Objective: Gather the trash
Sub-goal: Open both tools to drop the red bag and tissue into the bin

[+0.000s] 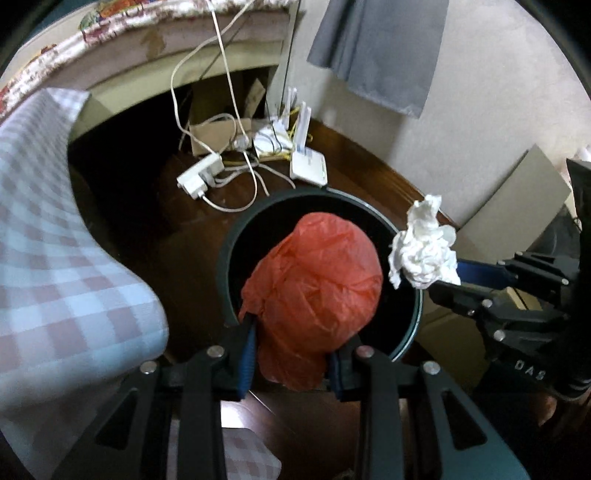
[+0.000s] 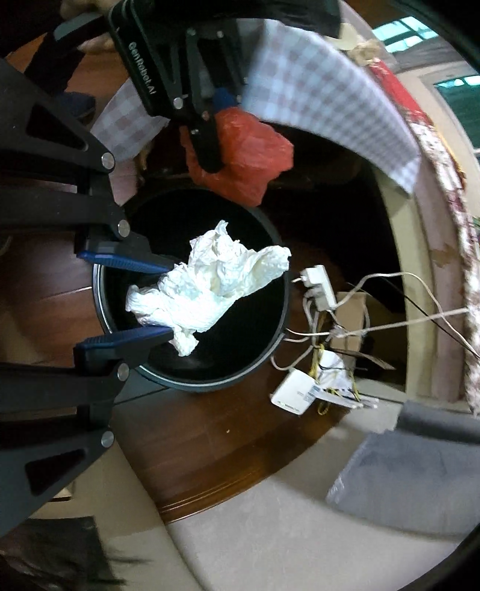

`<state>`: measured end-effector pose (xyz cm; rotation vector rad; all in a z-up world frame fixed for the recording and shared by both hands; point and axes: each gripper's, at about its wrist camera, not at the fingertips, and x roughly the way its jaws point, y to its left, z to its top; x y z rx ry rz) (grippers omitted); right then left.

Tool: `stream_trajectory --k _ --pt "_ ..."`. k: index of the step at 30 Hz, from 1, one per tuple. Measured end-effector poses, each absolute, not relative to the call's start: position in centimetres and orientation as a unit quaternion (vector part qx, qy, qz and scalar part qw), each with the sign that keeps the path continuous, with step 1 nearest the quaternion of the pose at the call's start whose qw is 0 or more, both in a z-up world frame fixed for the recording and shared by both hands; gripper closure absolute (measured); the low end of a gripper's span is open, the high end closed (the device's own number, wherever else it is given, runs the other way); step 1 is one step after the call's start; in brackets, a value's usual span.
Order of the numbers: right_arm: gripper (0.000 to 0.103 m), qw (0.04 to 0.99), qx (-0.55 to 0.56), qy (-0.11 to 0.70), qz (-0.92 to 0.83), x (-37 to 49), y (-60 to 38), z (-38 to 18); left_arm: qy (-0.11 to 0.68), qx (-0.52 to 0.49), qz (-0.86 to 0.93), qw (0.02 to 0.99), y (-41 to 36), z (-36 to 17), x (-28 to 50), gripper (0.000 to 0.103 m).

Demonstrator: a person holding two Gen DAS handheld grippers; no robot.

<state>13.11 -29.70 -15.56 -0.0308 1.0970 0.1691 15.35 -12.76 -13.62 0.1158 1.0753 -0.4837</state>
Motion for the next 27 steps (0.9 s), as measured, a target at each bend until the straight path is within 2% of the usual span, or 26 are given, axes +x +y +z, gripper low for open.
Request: stream_trajectory --k 2,4,6,7,8,10,12,15,17,19,23,27 --pt "0.071 0.843 -0.026 0.531 0.087 13.8 -29.5 -16.6 0.521 0.047 -0.234 0.820 -12.9 -14.3 15.9 0.068" --pt "0.068 0.840 -0.035 0.533 0.094 14.4 -29.4 -17.3 0.525 0.052 -0.237 0.816 -13.4 -14.9 16.2 0.062" --pt "0.051 0.836 -0.053 0.540 0.082 15.2 -29.5 -18.5 0.529 0.063 -0.224 0.816 -13.7 -15.4 16.6 0.033" --pt "0.029 0.834 -0.057 0.545 0.067 15.5 -29.8 -19.0 0.530 0.066 -0.216 0.817 -13.7 -15.6 16.6 0.031" --pt "0.023 0.835 -0.055 0.545 0.058 15.6 -30.2 -19.1 0.530 0.069 -0.210 0.819 -13.6 -15.6 16.6 0.031" --pt "0.023 0.834 -0.049 0.549 0.038 15.6 -31.0 -19.0 0.531 0.073 -0.202 0.820 -13.3 -15.6 16.4 0.029" --pt "0.023 0.835 -0.044 0.547 0.023 15.3 -31.7 -18.6 0.528 0.080 -0.197 0.822 -13.1 -15.6 16.2 0.020" --pt "0.020 0.838 -0.035 0.544 0.007 14.8 -32.2 -18.0 0.522 0.083 -0.191 0.827 -12.9 -15.3 15.9 0.015" --pt "0.007 0.842 -0.032 0.539 0.007 14.4 -32.2 -17.6 0.518 0.084 -0.188 0.831 -12.9 -15.1 15.6 0.014" --pt "0.000 0.843 -0.031 0.537 0.001 14.3 -32.2 -17.4 0.512 0.086 -0.185 0.834 -13.0 -14.9 15.6 0.012" --pt "0.000 0.852 -0.028 0.523 -0.010 14.1 -32.2 -16.5 0.502 0.085 -0.180 0.842 -13.1 -14.1 15.4 0.007" --pt "0.000 0.861 -0.021 0.507 -0.025 13.4 -32.5 -14.9 0.490 0.082 -0.186 0.848 -13.3 -12.9 15.0 0.006"
